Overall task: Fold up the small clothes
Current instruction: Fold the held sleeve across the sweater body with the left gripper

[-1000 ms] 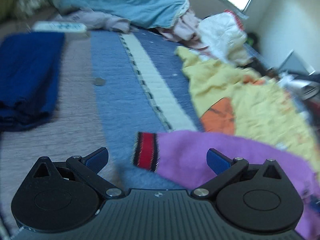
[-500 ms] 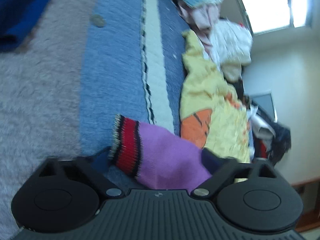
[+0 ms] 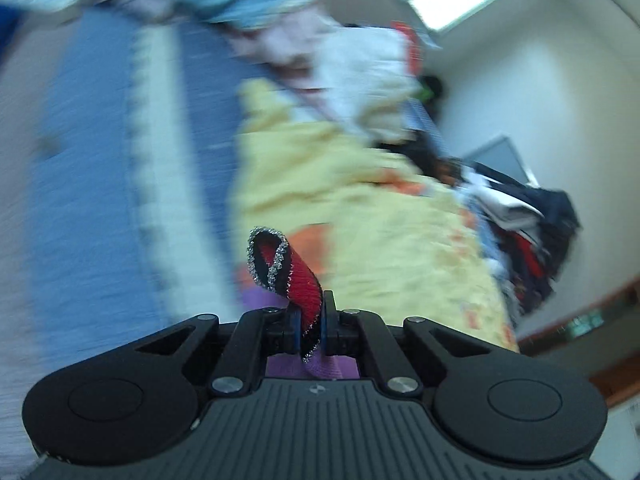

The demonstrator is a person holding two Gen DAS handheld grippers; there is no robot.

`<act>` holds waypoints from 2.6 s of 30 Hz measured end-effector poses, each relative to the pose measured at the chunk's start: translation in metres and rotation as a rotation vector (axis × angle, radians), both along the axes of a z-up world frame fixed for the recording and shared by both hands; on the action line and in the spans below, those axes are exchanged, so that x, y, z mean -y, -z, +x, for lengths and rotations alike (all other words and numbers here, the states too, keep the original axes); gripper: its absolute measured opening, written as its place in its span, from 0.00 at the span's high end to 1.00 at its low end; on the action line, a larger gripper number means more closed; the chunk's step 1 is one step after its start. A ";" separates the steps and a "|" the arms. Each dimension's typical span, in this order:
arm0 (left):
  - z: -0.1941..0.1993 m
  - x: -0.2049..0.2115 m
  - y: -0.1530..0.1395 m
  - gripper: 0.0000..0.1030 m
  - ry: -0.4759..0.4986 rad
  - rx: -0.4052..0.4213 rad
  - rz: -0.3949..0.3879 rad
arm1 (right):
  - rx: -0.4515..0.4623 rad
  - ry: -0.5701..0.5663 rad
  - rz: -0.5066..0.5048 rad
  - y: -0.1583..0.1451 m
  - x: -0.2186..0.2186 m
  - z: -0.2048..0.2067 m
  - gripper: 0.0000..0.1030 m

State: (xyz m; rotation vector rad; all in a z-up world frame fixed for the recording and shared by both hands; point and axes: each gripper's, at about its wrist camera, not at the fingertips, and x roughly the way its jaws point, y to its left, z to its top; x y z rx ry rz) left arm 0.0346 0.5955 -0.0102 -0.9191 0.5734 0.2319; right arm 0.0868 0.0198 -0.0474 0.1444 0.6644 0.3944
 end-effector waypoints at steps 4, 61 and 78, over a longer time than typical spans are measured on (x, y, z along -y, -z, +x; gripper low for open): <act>0.064 0.057 -0.035 0.93 0.147 0.059 0.021 | -0.046 0.021 0.006 0.011 0.017 -0.013 0.16; 0.182 0.390 0.053 0.12 0.861 -0.044 0.377 | 0.029 0.049 -0.133 0.013 0.111 0.066 0.48; 0.099 0.292 0.096 0.08 0.672 -0.218 0.573 | -0.057 0.064 -0.351 0.028 0.167 -0.006 0.50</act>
